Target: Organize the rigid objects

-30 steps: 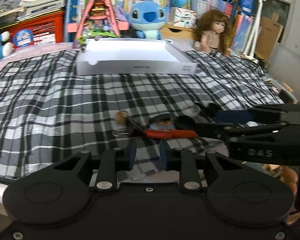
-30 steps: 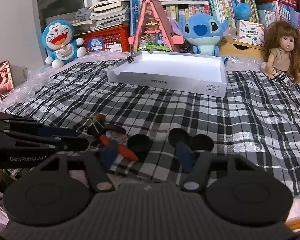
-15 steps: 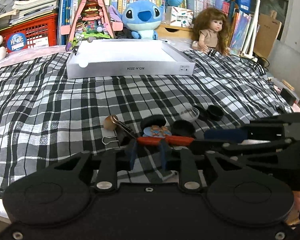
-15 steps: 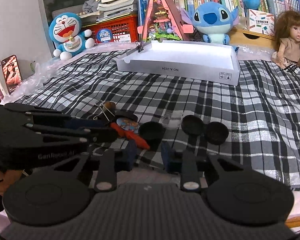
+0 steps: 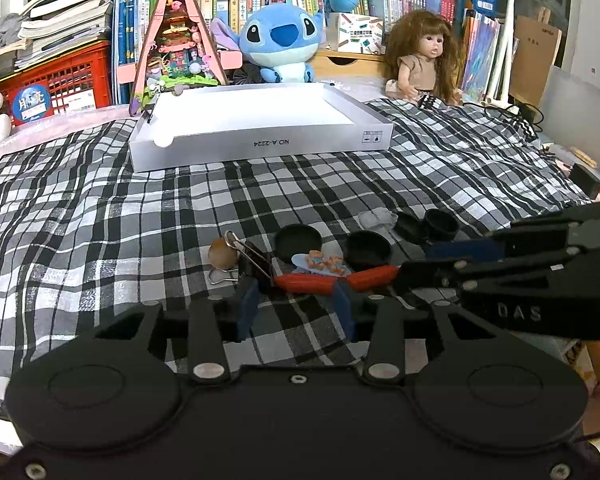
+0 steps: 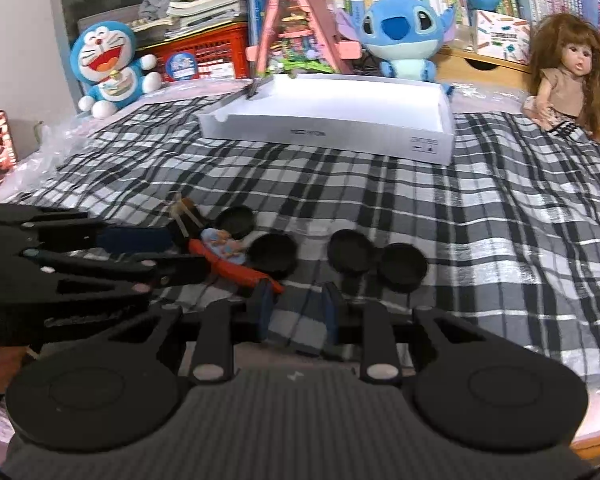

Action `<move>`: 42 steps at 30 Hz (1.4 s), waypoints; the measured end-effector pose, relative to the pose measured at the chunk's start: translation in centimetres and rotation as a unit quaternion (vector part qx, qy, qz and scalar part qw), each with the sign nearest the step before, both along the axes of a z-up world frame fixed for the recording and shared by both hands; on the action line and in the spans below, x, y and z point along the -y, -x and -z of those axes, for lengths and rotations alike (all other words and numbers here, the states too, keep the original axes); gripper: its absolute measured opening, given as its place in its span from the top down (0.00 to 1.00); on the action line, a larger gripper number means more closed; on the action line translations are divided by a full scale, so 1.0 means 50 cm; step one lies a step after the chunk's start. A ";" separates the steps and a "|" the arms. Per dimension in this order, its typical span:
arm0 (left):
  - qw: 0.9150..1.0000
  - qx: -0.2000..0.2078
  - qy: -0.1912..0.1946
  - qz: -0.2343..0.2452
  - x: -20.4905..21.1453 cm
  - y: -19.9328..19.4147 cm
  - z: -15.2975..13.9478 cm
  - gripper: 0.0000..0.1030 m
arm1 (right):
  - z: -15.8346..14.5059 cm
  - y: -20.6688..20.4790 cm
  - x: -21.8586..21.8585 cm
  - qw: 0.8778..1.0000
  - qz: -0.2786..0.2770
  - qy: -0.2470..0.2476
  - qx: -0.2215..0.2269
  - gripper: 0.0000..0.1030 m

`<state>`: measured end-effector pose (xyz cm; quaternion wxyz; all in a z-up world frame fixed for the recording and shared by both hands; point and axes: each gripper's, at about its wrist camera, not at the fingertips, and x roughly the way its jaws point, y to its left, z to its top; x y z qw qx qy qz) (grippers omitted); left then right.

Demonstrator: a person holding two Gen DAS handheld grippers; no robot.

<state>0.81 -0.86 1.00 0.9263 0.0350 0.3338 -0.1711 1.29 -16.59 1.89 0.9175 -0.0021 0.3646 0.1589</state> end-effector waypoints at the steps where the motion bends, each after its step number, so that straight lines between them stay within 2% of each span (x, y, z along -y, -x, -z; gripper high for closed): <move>1: 1.000 0.001 0.000 0.001 0.002 0.000 0.001 0.61 | 0.001 -0.003 0.003 1.000 0.004 0.003 0.001 0.69; 7: 1.000 0.010 -0.004 0.005 0.010 -0.001 0.002 0.60 | 0.002 -0.016 0.025 1.000 0.027 0.001 -0.003 0.69; 11: 1.000 0.023 -0.007 0.003 0.016 -0.003 0.004 0.53 | -0.001 -0.007 0.025 1.000 0.024 0.002 0.001 0.64; 18: 0.999 0.027 -0.012 0.012 0.021 -0.012 0.013 0.50 | -0.007 0.005 0.026 1.000 0.020 -0.003 0.005 0.64; 19: 1.000 0.023 -0.012 0.012 0.020 -0.013 0.015 0.54 | -0.008 0.006 0.026 1.000 0.020 -0.003 0.006 0.64; 20: 1.000 0.020 -0.010 0.013 0.018 -0.013 0.017 0.57 | -0.009 0.008 0.025 1.000 0.019 -0.003 0.007 0.59; 21: 1.000 0.019 -0.009 0.014 0.017 -0.013 0.019 0.61 | -0.010 0.010 0.025 1.000 0.018 -0.003 0.008 0.50; 23: 1.000 0.018 -0.009 0.016 0.014 -0.012 0.019 0.78 | -0.011 0.014 0.023 1.000 0.013 -0.002 0.011 0.47; 28: 1.000 0.015 -0.002 0.006 0.002 -0.008 0.010 0.81 | -0.010 0.022 0.010 1.000 -0.010 -0.001 0.014 0.40; 34: 1.000 0.023 -0.021 0.000 -0.011 0.008 0.004 0.80 | -0.008 0.019 -0.018 0.999 -0.029 -0.005 0.019 0.37; 42: 0.999 0.020 -0.026 -0.032 -0.041 0.005 0.008 0.78 | 0.004 0.004 -0.045 1.000 -0.006 -0.009 0.018 0.32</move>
